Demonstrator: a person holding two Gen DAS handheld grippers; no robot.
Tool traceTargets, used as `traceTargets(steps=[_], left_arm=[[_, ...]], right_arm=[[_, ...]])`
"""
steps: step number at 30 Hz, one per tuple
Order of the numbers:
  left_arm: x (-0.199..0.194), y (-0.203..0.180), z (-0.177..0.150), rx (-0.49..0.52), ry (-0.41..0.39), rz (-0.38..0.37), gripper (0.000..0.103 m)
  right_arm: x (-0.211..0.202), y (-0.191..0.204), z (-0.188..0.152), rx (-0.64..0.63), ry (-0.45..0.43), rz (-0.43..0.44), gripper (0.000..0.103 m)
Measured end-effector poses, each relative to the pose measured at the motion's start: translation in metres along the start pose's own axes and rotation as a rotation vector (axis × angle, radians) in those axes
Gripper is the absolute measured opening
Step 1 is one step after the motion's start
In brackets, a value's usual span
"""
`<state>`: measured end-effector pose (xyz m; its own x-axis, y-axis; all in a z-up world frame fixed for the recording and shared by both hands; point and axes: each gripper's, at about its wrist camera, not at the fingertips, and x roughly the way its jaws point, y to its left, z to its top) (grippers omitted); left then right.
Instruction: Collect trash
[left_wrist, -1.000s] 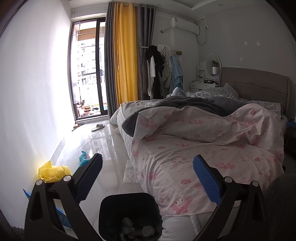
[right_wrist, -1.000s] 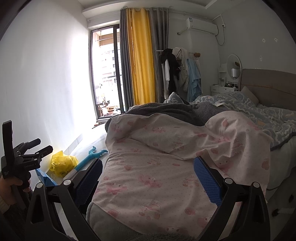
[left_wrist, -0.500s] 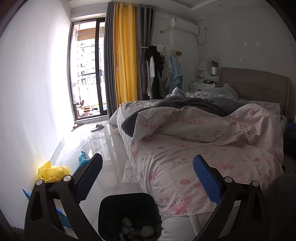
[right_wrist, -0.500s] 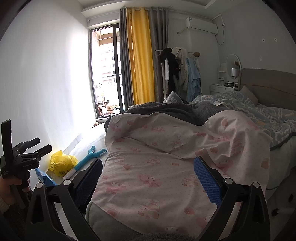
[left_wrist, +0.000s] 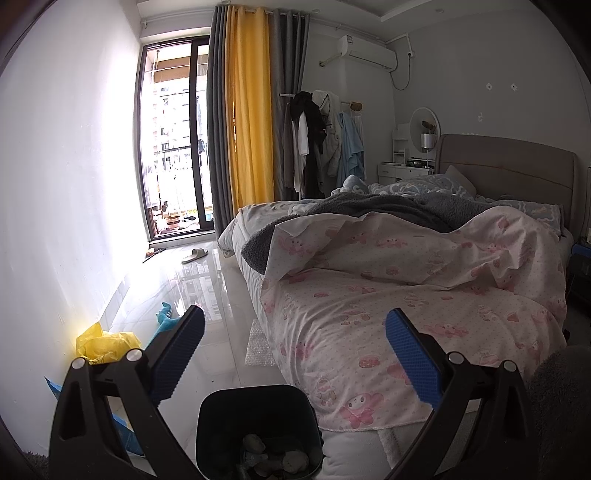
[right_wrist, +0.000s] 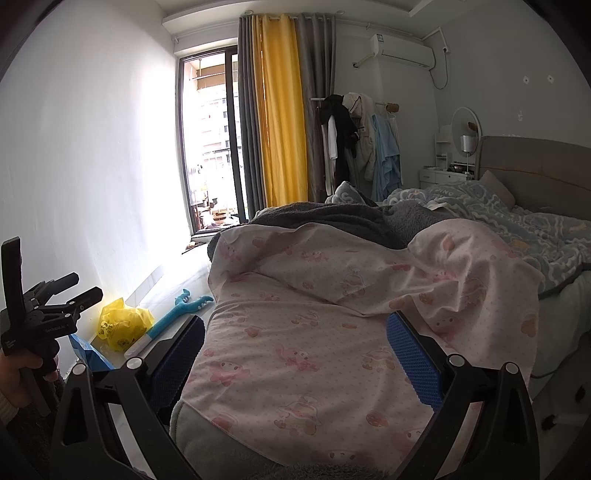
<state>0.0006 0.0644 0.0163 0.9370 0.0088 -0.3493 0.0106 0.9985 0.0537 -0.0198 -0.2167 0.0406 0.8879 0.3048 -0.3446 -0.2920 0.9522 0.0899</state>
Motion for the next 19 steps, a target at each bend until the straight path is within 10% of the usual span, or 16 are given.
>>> traceTargets(steps=[19], left_arm=[[0.0001, -0.0018, 0.0002, 0.011, 0.001, 0.000, 0.100]], right_arm=[[-0.0001, -0.0004, 0.0010, -0.001, 0.001, 0.000, 0.100]])
